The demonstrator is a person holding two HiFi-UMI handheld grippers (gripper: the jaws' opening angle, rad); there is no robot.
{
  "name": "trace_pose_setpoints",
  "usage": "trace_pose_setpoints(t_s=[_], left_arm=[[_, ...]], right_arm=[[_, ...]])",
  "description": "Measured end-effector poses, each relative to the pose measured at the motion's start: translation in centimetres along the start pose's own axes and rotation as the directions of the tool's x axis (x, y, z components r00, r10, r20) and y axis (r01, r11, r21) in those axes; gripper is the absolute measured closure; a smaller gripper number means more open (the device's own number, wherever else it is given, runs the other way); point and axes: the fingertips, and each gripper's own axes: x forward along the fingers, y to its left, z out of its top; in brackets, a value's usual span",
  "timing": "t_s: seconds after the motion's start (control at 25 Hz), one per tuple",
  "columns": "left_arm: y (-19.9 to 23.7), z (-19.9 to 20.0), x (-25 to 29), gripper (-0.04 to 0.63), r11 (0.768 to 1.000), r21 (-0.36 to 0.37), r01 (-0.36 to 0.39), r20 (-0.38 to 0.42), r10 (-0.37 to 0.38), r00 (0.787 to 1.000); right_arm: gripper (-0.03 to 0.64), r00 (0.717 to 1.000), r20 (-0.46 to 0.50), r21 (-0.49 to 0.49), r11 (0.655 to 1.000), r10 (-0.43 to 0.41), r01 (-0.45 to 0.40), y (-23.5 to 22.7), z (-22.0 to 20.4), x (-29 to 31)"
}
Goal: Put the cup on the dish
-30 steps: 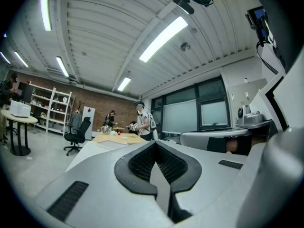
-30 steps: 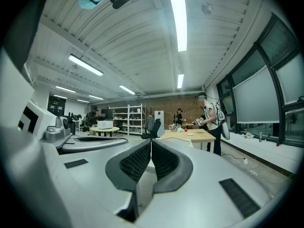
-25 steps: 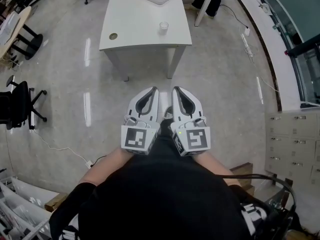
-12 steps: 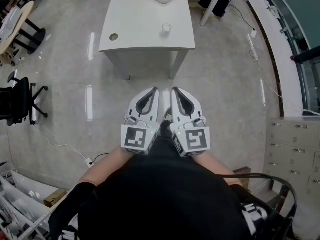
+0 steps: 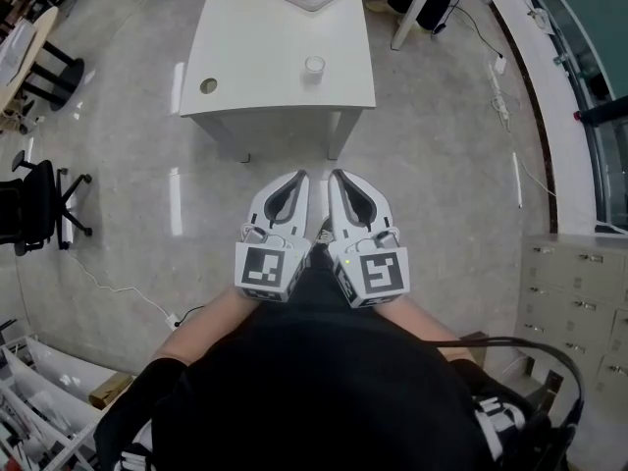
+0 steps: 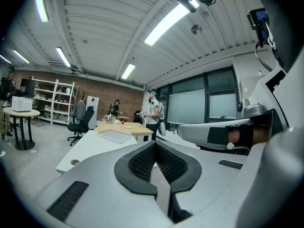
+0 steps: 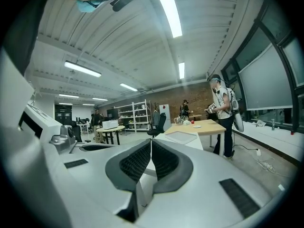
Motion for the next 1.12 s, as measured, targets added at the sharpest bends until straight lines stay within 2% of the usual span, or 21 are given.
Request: trace_pose_setpoints(t_s=[0.2, 0.48, 0.72, 1.12], left_arm=[[0.7, -0.1, 4.2, 0.589, 1.0, 0.002, -0.018, -0.029, 0.018, 0.999], [0.7, 0.5, 8.9, 0.589, 0.999, 0.017, -0.048, -0.046, 0.048, 0.998], [-0.4, 1.5, 11.6, 0.589, 0.997, 0.02, -0.071, -0.018, 0.071, 0.997], [0.0, 1.9, 12.4, 0.589, 0.993, 0.013, -0.114, -0.011, 0.114, 0.993]], right_arm=[[0.603, 0.999, 0.009, 0.017, 0.999, 0.038, -0.038, -3.1, 0.1, 3.0], [0.603, 0.999, 0.019, 0.057, 0.997, 0.05, -0.051, -7.7, 0.6, 5.7], [0.603, 0.996, 0.047, 0.06, 0.995, 0.08, -0.083, -10.7, 1.5, 6.3], [0.603, 0.992, 0.042, 0.061, 0.991, 0.12, -0.122, -11.5, 1.8, 7.4]])
